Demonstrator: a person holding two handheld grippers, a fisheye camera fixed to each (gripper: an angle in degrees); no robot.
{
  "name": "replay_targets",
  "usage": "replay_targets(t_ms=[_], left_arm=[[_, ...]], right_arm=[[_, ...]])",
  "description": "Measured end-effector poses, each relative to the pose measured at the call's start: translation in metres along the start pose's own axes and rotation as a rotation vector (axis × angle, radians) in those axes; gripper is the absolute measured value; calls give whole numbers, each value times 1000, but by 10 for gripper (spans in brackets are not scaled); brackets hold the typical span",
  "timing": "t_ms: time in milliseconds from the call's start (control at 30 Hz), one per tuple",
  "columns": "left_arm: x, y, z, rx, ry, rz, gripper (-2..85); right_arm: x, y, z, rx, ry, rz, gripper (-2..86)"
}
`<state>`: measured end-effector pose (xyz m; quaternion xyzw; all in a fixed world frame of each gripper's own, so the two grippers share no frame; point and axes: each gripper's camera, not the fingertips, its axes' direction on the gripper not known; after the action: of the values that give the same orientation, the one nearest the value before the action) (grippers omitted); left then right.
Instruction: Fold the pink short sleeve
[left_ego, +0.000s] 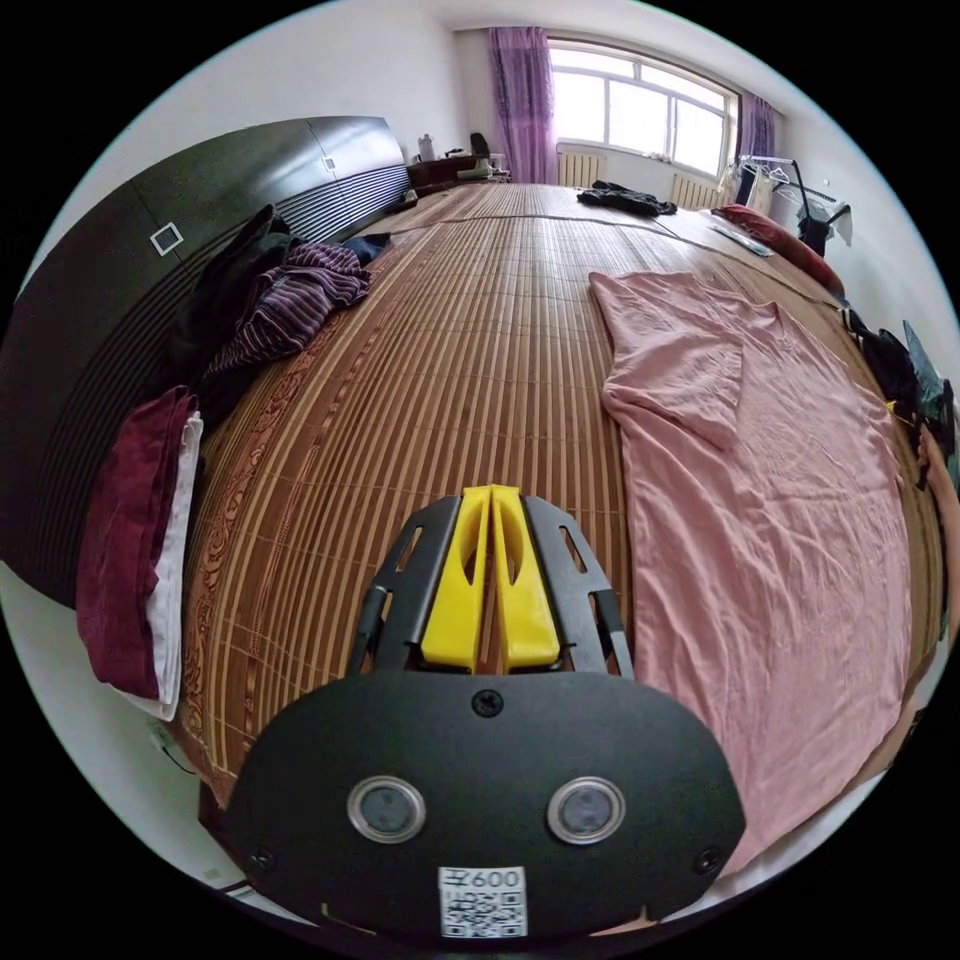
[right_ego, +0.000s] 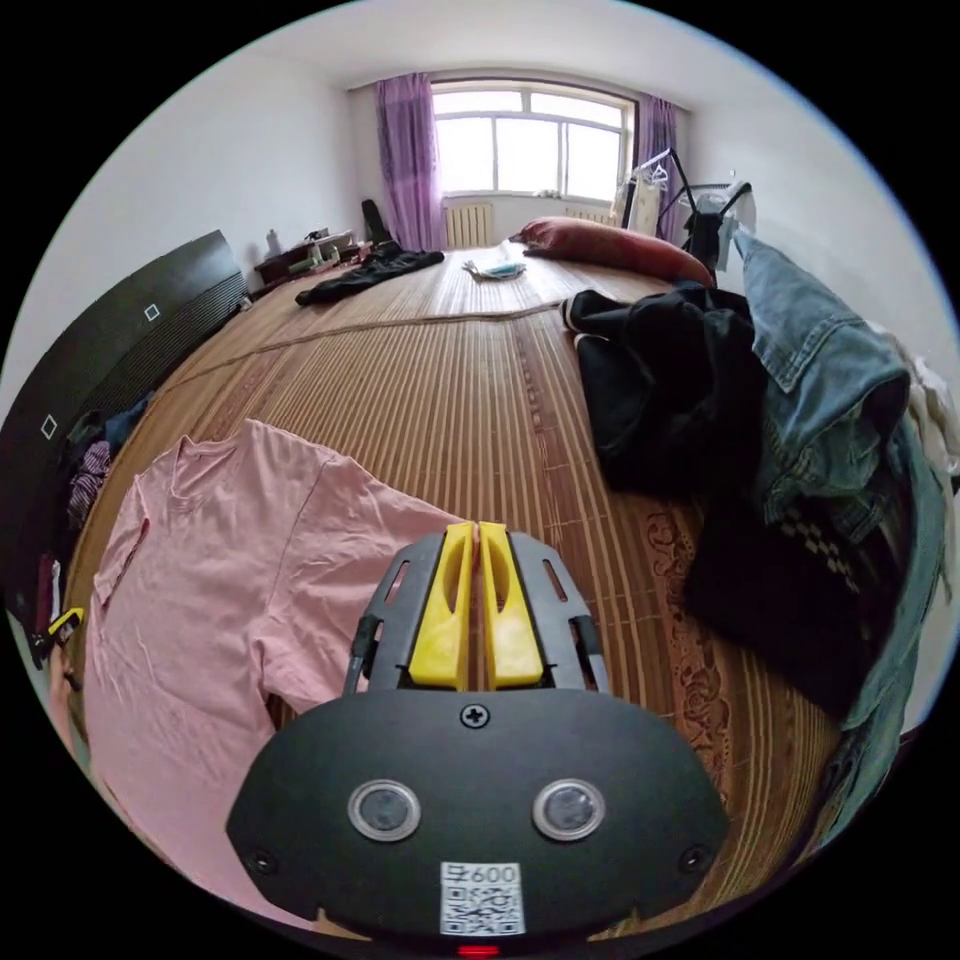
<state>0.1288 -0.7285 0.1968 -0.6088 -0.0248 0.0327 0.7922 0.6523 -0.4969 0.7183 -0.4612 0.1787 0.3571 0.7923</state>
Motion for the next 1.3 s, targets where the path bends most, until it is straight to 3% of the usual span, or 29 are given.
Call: replay_targets(t_ms=[267,400,633,1000,1100,1300], left_arm=[[-18,2,53,0,66,-33,8],[-17,3,81,-1,49,-24,8],[2,4,143,4,-62,40,8],[27,7,250,7,-215,126,9],[16,8,276,11,-164,99,12],[-32,6,298,76,66,-72,37]], right_arm=[[-134,8,-76,-41,-252,-190,-9],[-210,21,-101,-61,-280,-264,-9],[-289,69,-61,-170,-341,-175,-9],[-306,136,-48,-197,-468,17,0],[-305,164,-70,-173,-477,-84,25],[-254,247,-195,79,-438,-562,75]])
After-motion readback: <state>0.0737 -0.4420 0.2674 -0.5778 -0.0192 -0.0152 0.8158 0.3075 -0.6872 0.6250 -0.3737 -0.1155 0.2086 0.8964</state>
